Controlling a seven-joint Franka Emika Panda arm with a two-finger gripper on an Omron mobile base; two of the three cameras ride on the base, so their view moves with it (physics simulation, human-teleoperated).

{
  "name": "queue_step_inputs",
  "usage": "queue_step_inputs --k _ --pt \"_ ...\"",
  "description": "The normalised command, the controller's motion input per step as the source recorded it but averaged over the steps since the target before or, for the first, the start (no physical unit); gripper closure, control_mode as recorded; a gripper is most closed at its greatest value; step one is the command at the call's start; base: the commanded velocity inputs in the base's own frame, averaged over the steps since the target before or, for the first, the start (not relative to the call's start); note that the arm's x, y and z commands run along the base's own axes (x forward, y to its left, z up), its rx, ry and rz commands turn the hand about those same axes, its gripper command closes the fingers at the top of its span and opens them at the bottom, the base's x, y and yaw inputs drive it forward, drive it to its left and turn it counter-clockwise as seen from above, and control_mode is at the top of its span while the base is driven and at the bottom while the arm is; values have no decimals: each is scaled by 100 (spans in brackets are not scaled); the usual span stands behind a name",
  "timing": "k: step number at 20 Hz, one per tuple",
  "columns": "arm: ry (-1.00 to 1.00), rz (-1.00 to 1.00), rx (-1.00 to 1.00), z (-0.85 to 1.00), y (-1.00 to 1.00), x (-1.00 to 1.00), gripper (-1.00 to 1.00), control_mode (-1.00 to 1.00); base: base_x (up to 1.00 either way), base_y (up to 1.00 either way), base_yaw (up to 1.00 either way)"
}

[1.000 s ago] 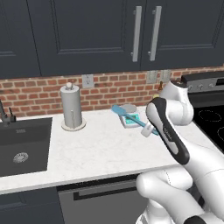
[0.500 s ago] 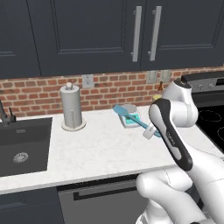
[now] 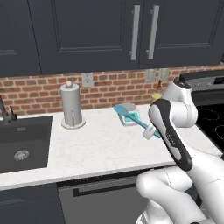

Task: Put the avocado and squash in the pot. Retrieve the spatula and lightly stir the vegetables in the pot.

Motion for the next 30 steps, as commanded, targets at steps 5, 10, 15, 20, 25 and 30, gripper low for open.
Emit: queue_step_inputs --k 5,10,15,20,25,30 --pt "0 0 0 0 0 0 100 100 -71 -30 0" --pt "0 0 0 0 0 0 100 100 -41 -48 0" --pt "0 0 0 0 0 0 100 100 -10 -71 0" --pt "0 0 0 0 0 0 100 100 3 -100 0" --pt "0 0 0 0 0 0 100 100 0 -100 0" --pt "0 0 0 0 0 0 100 100 9 -100 0"
